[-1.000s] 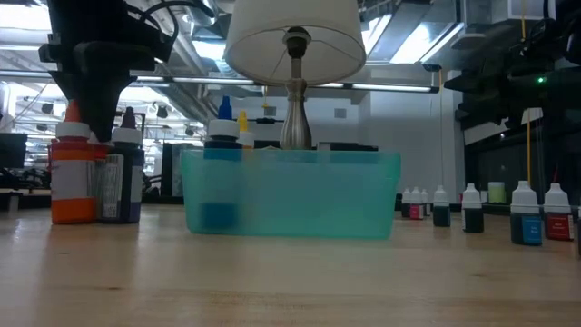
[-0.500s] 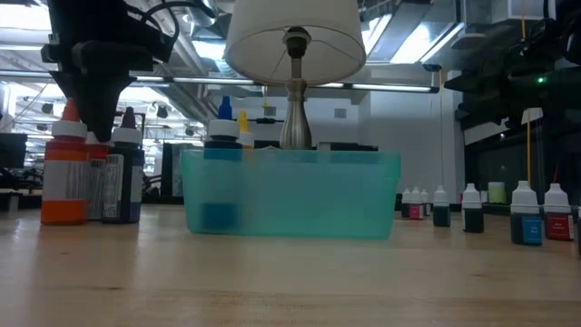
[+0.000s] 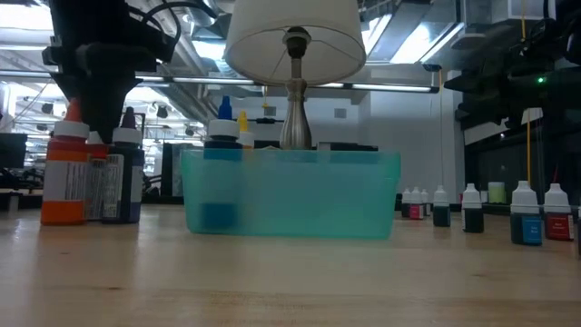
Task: Pick & Place food coloring
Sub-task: Put the large red food coloring bottle into the green bin
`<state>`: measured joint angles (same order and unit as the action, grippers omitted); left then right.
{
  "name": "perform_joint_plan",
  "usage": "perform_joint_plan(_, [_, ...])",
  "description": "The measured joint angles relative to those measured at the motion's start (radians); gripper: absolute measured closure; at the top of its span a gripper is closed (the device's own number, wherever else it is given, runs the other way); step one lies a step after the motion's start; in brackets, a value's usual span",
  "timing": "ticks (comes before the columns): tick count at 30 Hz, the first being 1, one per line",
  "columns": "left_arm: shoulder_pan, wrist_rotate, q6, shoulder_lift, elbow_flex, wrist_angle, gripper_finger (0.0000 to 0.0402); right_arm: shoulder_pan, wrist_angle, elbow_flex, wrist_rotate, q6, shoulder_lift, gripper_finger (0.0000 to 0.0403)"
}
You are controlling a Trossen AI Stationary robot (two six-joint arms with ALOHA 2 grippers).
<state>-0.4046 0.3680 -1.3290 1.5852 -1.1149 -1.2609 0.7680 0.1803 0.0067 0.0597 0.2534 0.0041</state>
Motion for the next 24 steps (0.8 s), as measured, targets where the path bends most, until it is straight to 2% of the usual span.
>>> perform_joint_plan(4, [0.001, 0.000, 0.005, 0.002, 0.009, 0.020, 0.0177, 0.000, 0.000, 0.000, 0.000, 0.000, 0.000, 0.0004])
perform_joint_plan(8, [0.001, -0.044, 0.017, 0.005, 0.061, 0.095, 0.0168, 0.000, 0.000, 0.000, 0.000, 0.000, 0.000, 0.0004])
perform_joint_plan(16, [0.001, -0.003, 0.026, 0.001, 0.053, 0.067, 0.0173, 0.000, 0.000, 0.000, 0.000, 0.000, 0.000, 0.0004])
perform_joint_plan(24, [0.001, -0.021, 0.039, -0.013, 0.053, 0.050, 0.0184, 0.000, 0.000, 0.000, 0.000, 0.000, 0.000, 0.0004])
